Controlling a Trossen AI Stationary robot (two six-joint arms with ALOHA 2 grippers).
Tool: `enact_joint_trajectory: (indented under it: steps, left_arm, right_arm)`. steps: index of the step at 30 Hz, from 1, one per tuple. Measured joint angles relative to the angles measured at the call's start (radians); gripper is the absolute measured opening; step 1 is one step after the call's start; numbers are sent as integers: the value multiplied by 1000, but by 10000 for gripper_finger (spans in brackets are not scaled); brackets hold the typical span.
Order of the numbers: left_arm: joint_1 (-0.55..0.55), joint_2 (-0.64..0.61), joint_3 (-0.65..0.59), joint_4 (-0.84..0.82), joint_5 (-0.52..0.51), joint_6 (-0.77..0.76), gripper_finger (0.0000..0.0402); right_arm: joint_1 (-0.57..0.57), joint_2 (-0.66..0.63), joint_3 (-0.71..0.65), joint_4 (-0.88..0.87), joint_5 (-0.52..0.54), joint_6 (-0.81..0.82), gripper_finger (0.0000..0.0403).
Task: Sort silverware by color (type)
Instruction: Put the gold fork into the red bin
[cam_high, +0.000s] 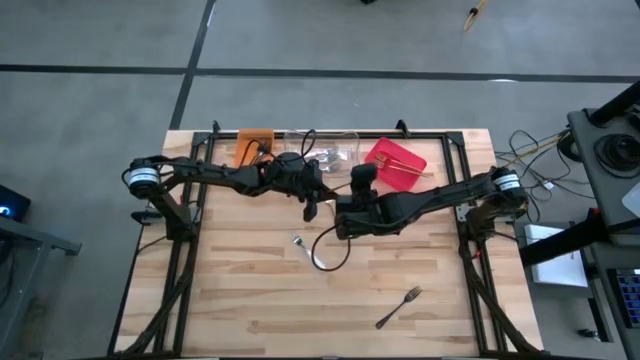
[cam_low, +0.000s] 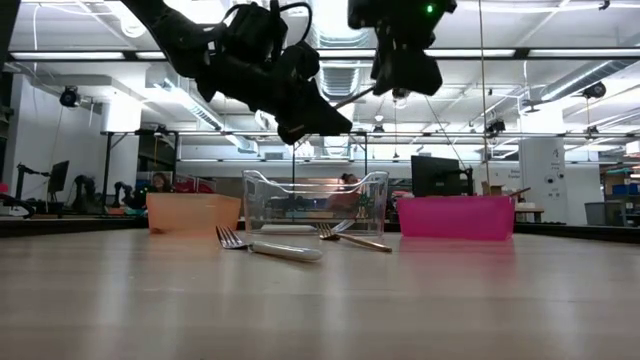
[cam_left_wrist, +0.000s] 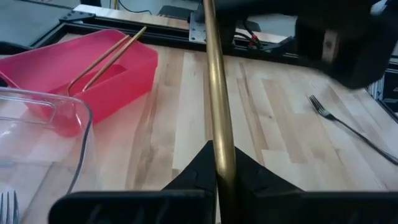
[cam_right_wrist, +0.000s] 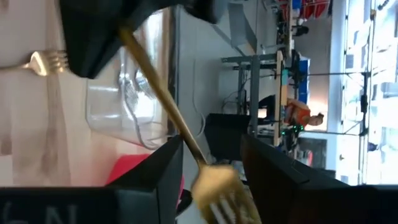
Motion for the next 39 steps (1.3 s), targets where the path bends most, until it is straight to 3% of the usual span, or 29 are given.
enact_joint_trajectory:
  steps: [6,10,13,16,21,28,35,39]
  left_arm:
    - [0,0,-20,16,1,-23,0]
    - [0,0,-68,124,10,-76,0]
    - [0,0,-104,187,35,-100,0]
    - [-2,0,-127,241,36,-116,0]
    - [-1,0,-150,338,61,-145,0]
    - [4,0,-160,373,54,-150,0]
    - [6,0,-232,540,52,-182,0]
    - [9,0,-274,613,51,-208,0]
  right_arm:
    - [1,-49,0,4,0,13,160]
    - [1,-77,0,4,-4,42,160]
    - [0,-85,0,21,-83,38,155]
    - [0,-82,0,74,-152,-4,139]
    - [1,-65,0,167,-158,-79,101]
    - [0,-82,0,215,-157,-60,69]
    - [1,-167,-26,221,-198,52,46]
    - [6,-261,-95,334,-251,41,30]
